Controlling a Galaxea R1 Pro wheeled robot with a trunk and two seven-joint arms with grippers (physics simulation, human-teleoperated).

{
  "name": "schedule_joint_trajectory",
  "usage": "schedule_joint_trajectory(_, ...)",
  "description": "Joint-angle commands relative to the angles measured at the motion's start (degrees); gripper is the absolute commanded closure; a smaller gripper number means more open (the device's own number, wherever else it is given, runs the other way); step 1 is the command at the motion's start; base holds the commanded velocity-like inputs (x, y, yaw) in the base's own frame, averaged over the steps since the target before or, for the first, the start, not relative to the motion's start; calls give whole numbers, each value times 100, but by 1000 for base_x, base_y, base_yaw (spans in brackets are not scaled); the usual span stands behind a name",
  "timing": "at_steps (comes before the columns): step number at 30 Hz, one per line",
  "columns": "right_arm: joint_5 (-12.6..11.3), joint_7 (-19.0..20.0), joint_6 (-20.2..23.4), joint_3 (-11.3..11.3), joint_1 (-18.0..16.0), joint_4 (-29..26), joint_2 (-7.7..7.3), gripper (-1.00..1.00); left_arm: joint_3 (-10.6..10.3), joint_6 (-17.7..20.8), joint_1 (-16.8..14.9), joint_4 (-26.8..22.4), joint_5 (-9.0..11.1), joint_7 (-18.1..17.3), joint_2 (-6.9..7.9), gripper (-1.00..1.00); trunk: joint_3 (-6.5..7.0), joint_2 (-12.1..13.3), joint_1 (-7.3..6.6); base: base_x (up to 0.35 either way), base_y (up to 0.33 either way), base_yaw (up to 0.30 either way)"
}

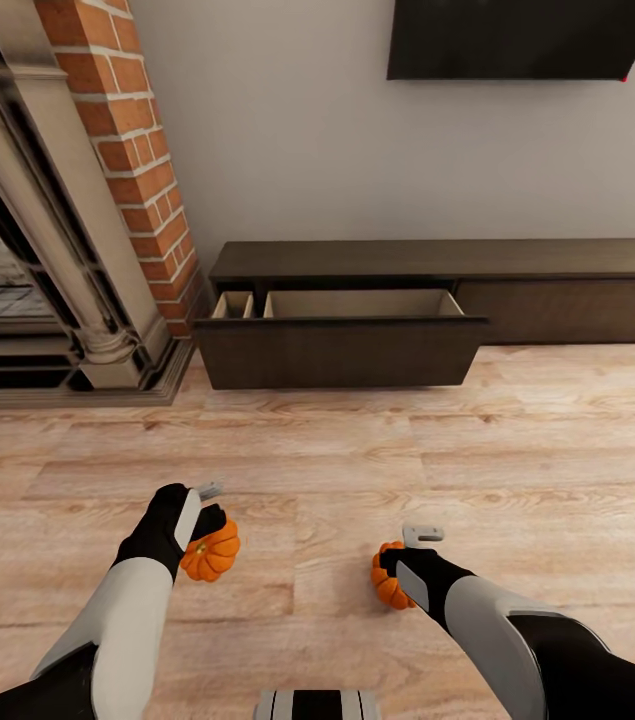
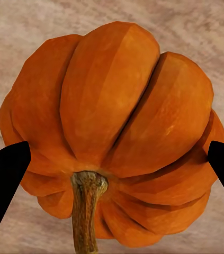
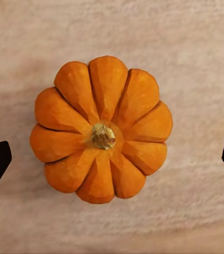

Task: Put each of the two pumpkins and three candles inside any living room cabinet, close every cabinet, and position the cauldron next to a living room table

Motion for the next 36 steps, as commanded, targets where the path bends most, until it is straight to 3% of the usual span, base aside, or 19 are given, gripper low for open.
schedule_joint_trajectory(1,25,-21,10,-44,-5,5,2,-100,34,25,-5,-10,-56,-21,-10,100,-5,-2,-1,-6,20,0)
schedule_joint_trajectory(18,38,-28,1,-19,-7,-60,0,-100,26,33,-5,-16,98,-8,-30,100,-5,-2,-1,-1,3,0)
schedule_joint_trajectory(27,310,-30,-13,-25,-8,-163,-4,-100,26,32,-5,-17,103,-10,-30,100,-5,-2,-1,0,0,0)
schedule_joint_trajectory(36,356,-30,-16,-30,-5,-476,-5,-100,26,39,-5,-16,112,1,-28,100,-5,-2,-1,0,0,0)
